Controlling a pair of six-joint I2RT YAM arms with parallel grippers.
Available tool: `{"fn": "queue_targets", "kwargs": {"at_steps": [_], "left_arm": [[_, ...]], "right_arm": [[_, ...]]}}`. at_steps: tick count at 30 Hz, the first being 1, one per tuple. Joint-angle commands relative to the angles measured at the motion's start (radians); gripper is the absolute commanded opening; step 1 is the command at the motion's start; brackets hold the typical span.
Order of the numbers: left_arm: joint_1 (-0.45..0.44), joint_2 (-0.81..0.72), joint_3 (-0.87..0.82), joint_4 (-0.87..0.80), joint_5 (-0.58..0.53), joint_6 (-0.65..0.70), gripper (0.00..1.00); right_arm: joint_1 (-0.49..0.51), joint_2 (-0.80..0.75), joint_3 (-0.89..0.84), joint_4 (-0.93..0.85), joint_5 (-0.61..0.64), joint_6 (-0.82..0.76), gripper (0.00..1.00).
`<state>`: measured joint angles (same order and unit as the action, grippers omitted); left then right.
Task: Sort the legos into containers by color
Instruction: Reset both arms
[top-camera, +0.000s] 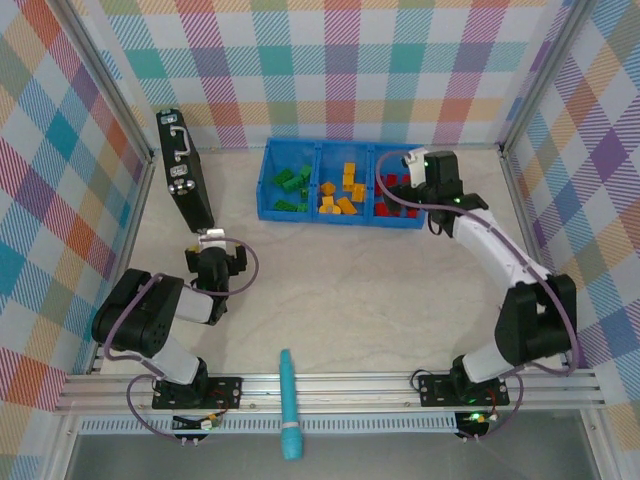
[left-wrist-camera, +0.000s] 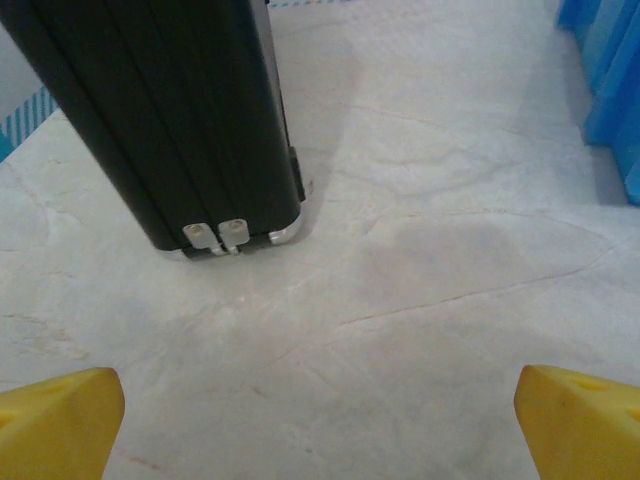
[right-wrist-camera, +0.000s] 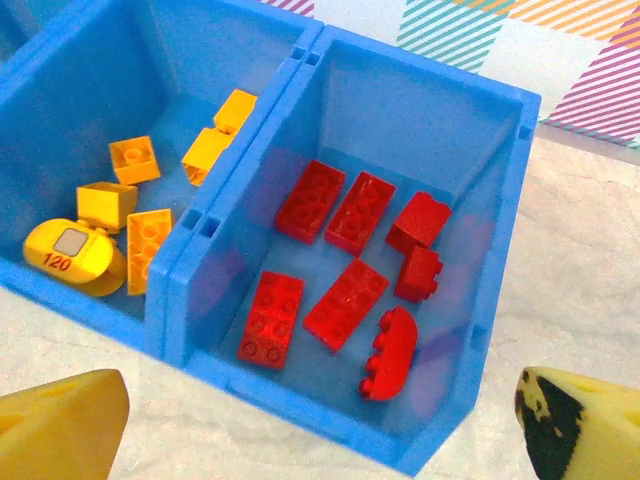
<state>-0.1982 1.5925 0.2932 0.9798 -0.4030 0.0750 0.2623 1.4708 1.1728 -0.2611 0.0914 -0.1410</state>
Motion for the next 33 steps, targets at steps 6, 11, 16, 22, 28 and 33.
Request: {"fn": "queue_targets", "kwargs": {"at_steps": [6, 11, 16, 22, 28, 33], "left_arm": [[0.104, -0.012, 0.117, -0.119, 0.230, -0.045, 1.00], [0.117, -0.009, 0.120, -0.119, 0.254, -0.049, 1.00], [0.116, -0.009, 0.120, -0.119, 0.254, -0.049, 1.00], [0.116, -0.010, 0.119, -0.119, 0.253, -0.049, 1.00], [0.117, -0.010, 0.120, -0.119, 0.254, -0.049, 1.00], [0.118, -0.009, 0.120, -0.118, 0.256, -0.049, 1.00]], "right_arm": [[0.004, -0.160, -0.250, 0.121, -0.028, 0.014, 0.99], [-0.004, -0.292, -0.508, 0.378, 0.004, -0.033, 0.99], [-0.065, -0.369, -0.689, 0.567, 0.008, -0.029, 0.99], [-0.209, -0.376, -0.842, 0.823, -0.092, 0.085, 0.99], [-0.261, -0.219, -0.855, 1.003, -0.191, 0.100, 0.99], [-0.264, -0.026, -0.854, 1.183, -0.247, 0.109, 0.99]]}}
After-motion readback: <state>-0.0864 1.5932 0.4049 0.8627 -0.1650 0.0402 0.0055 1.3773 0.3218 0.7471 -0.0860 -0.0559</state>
